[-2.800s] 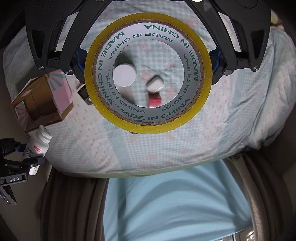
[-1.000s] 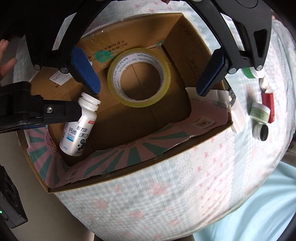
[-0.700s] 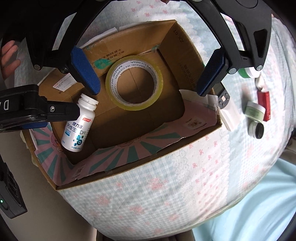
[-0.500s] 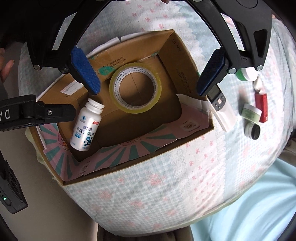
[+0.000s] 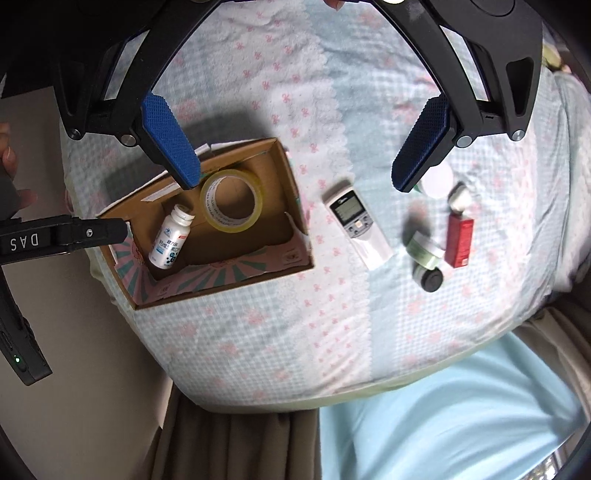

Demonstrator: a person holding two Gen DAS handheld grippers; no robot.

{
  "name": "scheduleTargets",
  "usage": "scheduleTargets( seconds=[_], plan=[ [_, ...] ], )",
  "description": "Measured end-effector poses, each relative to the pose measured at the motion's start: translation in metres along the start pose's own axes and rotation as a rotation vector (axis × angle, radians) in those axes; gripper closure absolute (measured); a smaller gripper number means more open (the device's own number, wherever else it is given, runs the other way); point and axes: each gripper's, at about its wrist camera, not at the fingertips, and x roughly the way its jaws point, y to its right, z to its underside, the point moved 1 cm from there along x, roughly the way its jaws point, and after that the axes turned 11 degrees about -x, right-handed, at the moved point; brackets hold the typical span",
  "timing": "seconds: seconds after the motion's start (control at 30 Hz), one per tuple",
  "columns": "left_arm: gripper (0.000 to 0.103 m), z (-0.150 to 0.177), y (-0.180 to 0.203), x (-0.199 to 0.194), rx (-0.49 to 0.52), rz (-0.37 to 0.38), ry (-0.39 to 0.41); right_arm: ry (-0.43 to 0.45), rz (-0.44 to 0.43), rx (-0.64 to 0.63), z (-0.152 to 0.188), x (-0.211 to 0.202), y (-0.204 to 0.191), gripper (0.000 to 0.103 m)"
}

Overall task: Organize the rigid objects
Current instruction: 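Lift both tools out of the box and move back over the remaining items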

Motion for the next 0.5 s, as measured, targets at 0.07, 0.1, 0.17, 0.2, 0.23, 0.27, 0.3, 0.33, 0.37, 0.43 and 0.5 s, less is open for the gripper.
scheduleTargets(
  seconds=[0.07,0.1,0.17,0.2,0.23,0.27,0.3,0.33,0.37,0.43,0.5],
  plan=[
    [0.000,0.003,-0.021,-0.019,-0.024,-0.002,0.024,0.043,0.032,-0.033,0.004,-0.014,-0.020,0.000],
    [0.000,0.004,-0.032,-0.029,-0.035,-0.008,0.037,0.064,0.041,-0.045,0.007,-0.020,-0.030,0.000],
    [0.000,0.006,-0.054,-0.046,-0.053,-0.016,0.059,0.102,0.051,-0.061,0.014,-0.033,-0.050,0.000],
    [0.000,0.007,-0.066,-0.055,-0.062,-0.012,0.069,0.122,0.060,-0.068,0.018,-0.039,-0.060,0.000],
    [0.000,0.007,-0.078,-0.063,-0.071,-0.004,0.078,0.138,0.071,-0.078,0.020,-0.042,-0.070,0.000],
    [0.000,0.008,-0.091,-0.070,-0.080,0.000,0.086,0.153,0.079,-0.091,0.024,-0.047,-0.081,0.000],
    [0.000,0.009,-0.103,-0.077,-0.087,0.003,0.094,0.164,0.082,-0.099,0.028,-0.049,-0.092,0.000],
    [0.000,0.009,-0.115,-0.082,-0.092,0.012,0.100,0.167,0.080,-0.104,0.032,-0.050,-0.102,0.000],
    [0.000,0.010,-0.127,-0.087,-0.096,0.018,0.105,0.165,0.074,-0.105,0.036,-0.050,-0.112,0.000],
    [0.000,0.011,-0.151,-0.097,-0.099,0.032,0.111,0.180,0.079,-0.092,0.047,-0.053,-0.133,0.000],
    [0.000,0.011,-0.176,-0.105,-0.091,0.052,0.119,0.206,0.085,-0.083,0.058,-0.055,-0.156,0.000]
  ],
)
